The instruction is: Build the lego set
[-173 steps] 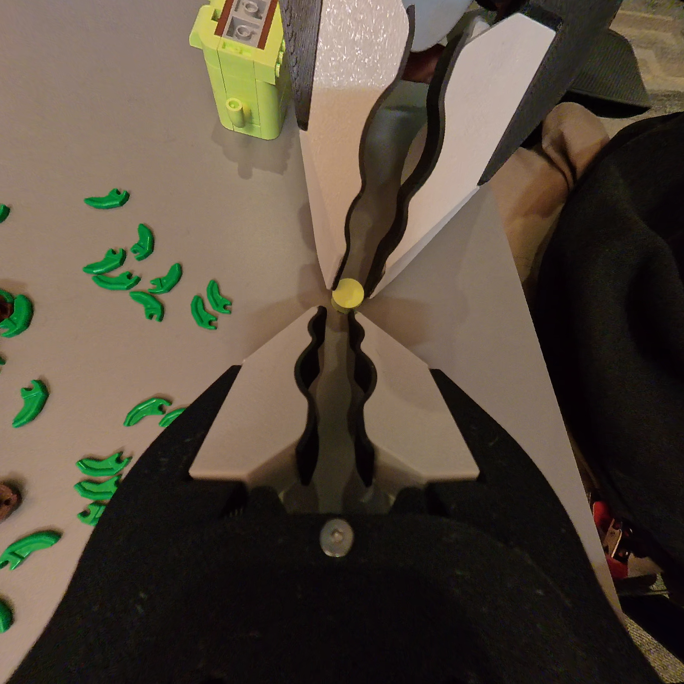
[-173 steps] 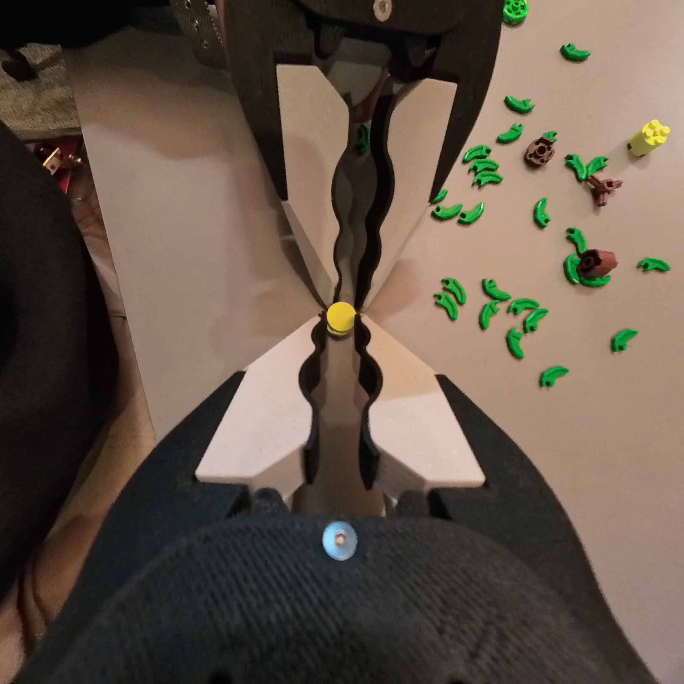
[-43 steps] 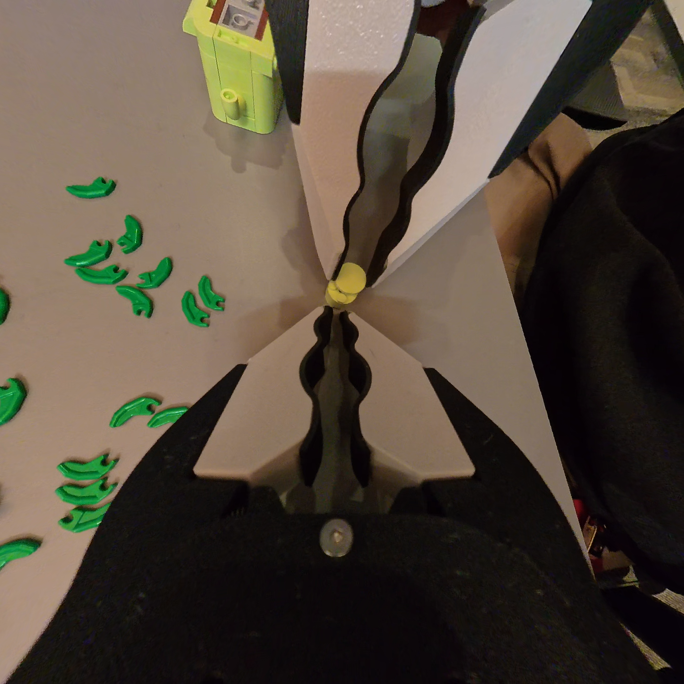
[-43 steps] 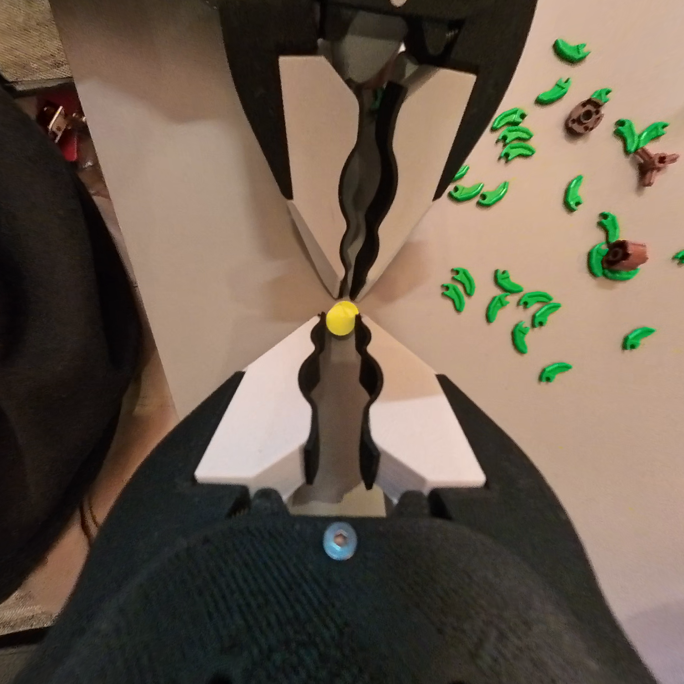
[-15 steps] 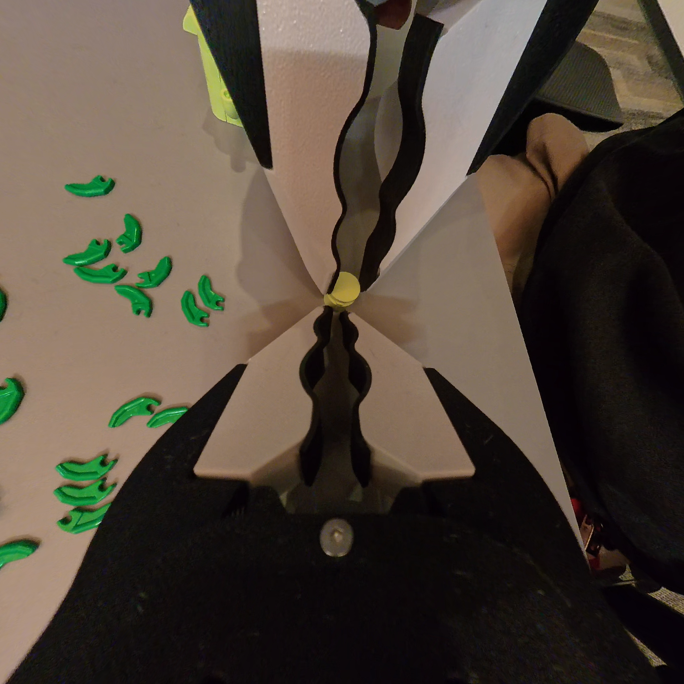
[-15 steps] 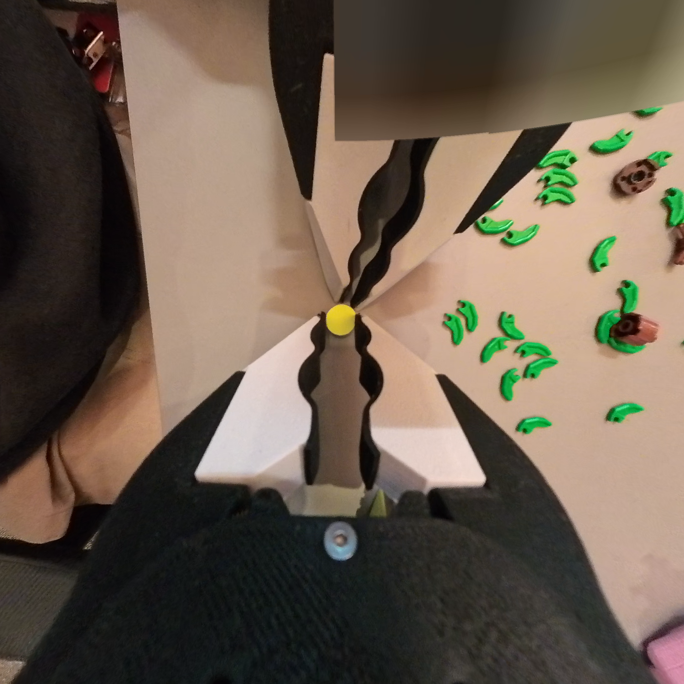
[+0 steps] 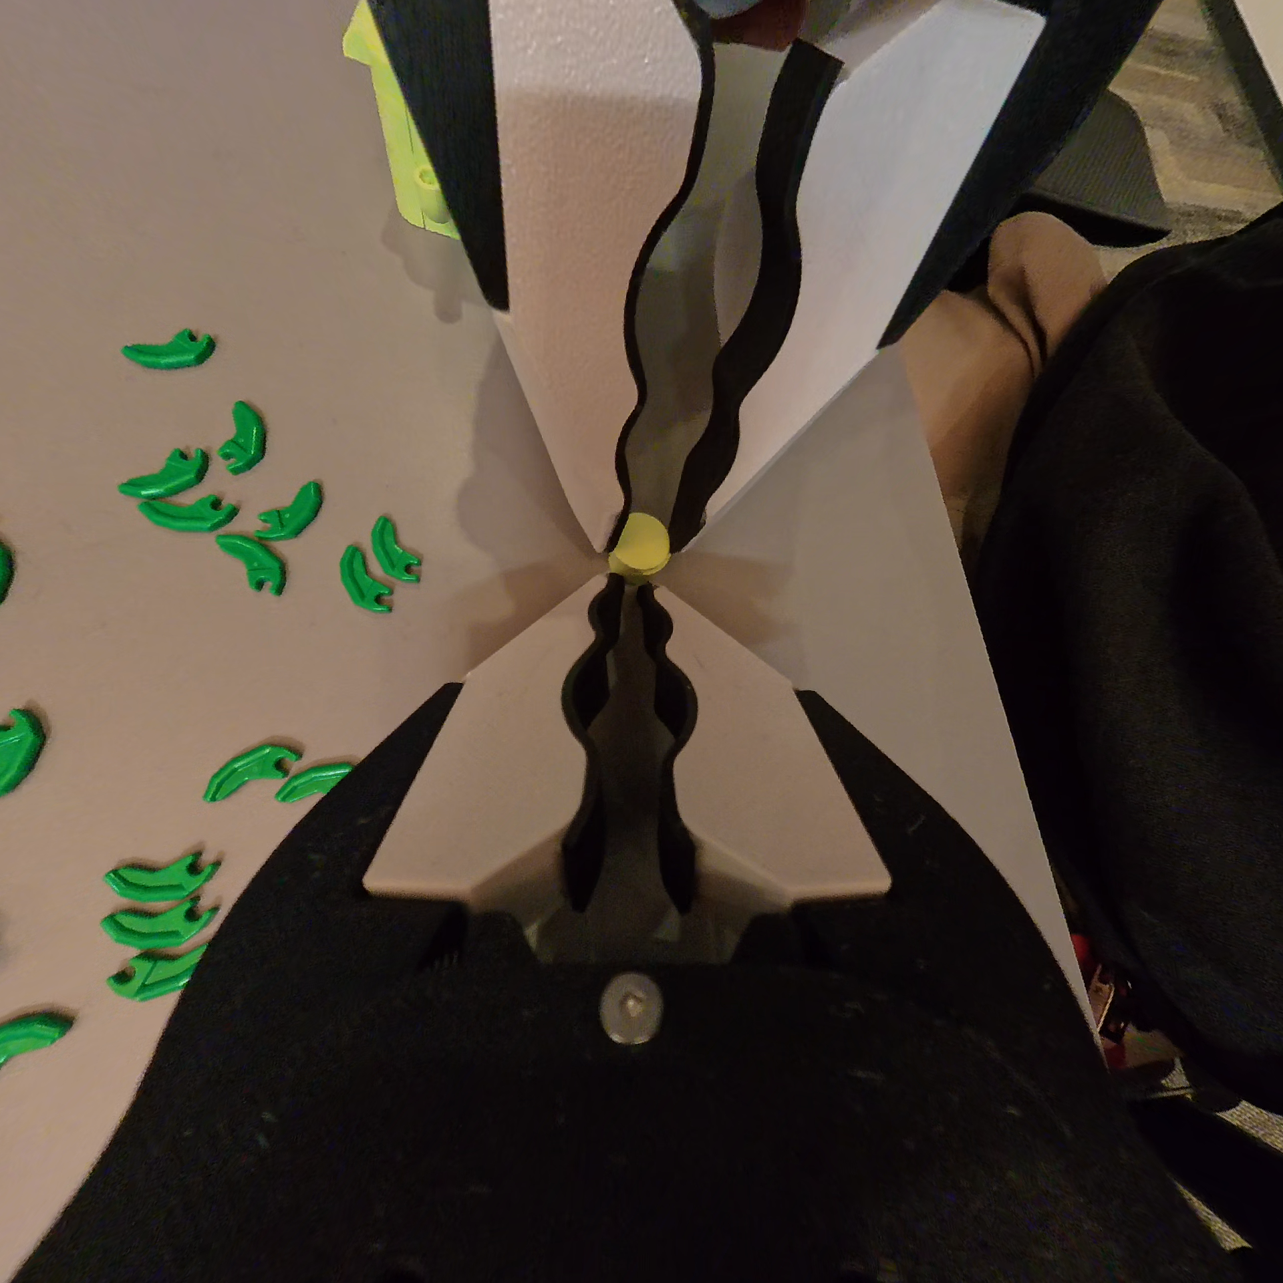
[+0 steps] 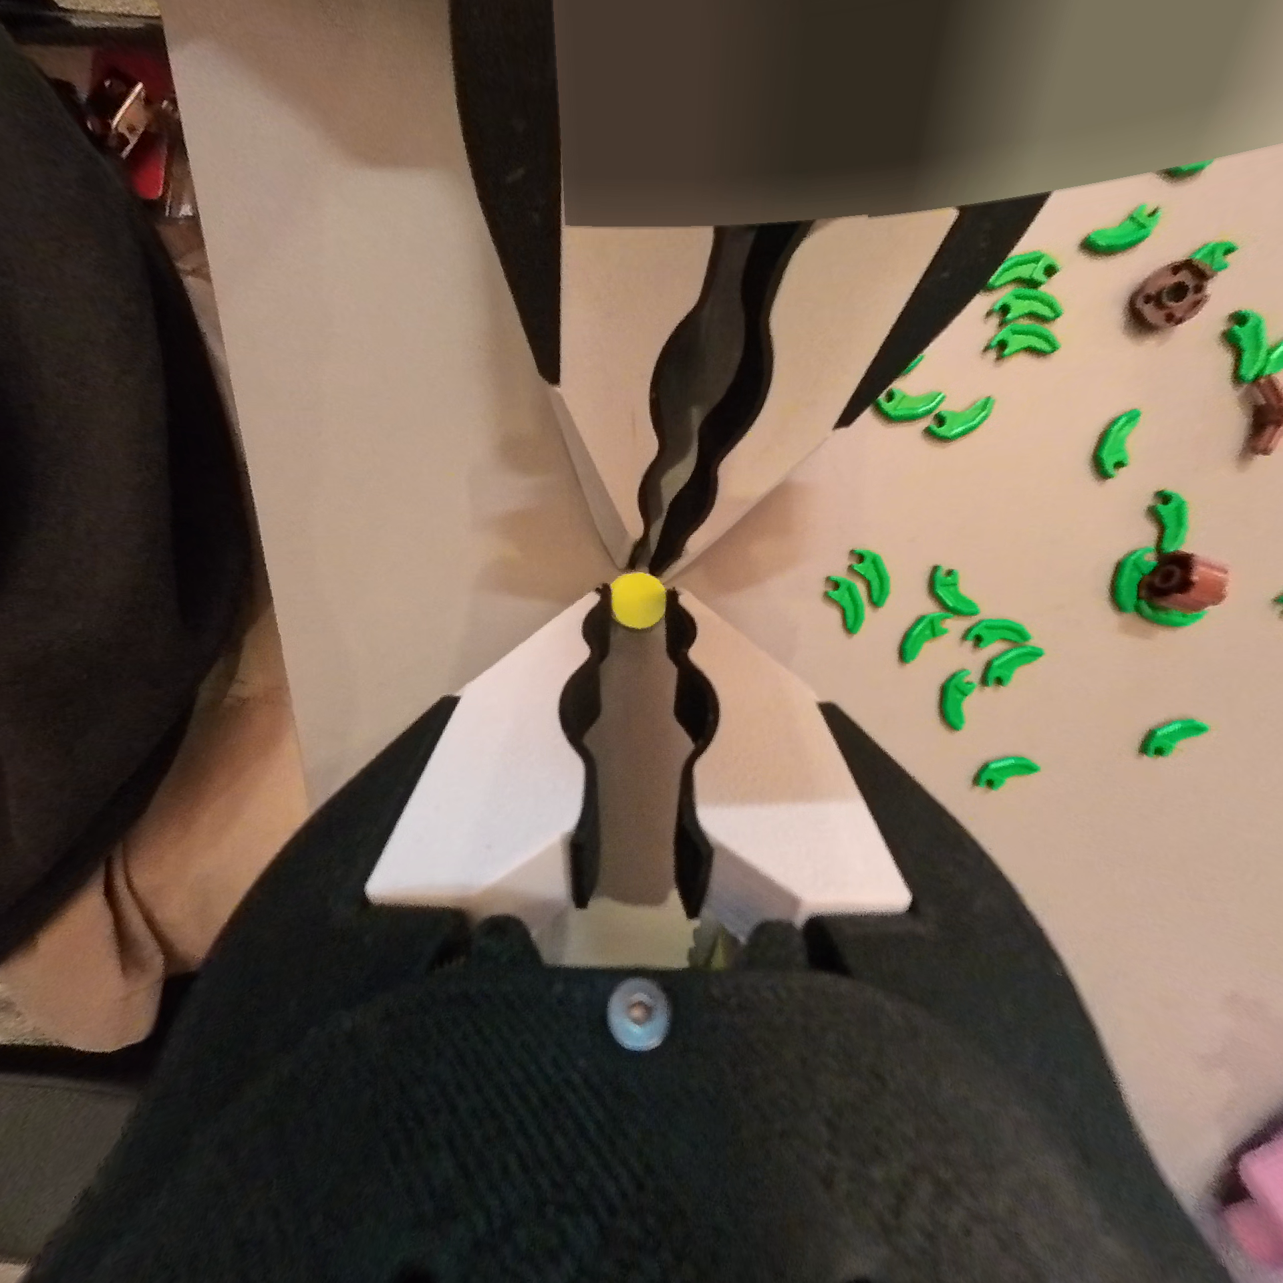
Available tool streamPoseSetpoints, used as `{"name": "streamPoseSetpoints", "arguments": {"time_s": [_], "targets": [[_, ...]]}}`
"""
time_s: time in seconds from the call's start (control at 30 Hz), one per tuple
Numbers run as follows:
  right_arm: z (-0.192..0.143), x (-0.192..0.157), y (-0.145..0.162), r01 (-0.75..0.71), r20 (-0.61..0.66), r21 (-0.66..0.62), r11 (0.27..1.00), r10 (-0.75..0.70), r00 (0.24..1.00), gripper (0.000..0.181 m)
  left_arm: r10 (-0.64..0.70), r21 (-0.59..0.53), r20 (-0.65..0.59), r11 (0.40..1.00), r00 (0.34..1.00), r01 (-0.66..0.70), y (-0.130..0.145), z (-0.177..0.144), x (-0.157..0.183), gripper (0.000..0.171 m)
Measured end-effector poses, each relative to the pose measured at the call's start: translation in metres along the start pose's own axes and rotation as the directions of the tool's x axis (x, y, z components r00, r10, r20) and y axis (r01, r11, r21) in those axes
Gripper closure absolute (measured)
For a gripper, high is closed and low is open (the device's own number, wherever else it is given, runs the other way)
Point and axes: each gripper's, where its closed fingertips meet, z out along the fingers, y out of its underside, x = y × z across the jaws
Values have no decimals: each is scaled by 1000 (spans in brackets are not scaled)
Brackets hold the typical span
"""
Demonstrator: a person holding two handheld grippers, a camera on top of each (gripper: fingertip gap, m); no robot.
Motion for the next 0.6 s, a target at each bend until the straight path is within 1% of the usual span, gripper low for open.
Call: {"name": "streamPoseSetpoints", "arguments": {"time_s": [0.23,0.37,0.53,0.6], "targets": [[-1,1,1,-62,-53,-23,998,60,997,167,1,0,1,1000,1000,-1,0,0,0,167],[-4,3,0,-149,-99,-16,989,147,984,168,-3,0,-1,1000,1000,3,0,0,0,167],[-7,2,-4,-286,-149,46,957,290,945,168,-5,0,-3,1000,1000,5,0,0,0,167],[-6,1,-3,-313,-168,55,948,318,933,167,-5,0,-3,1000,1000,5,0,0,0,167]]}}
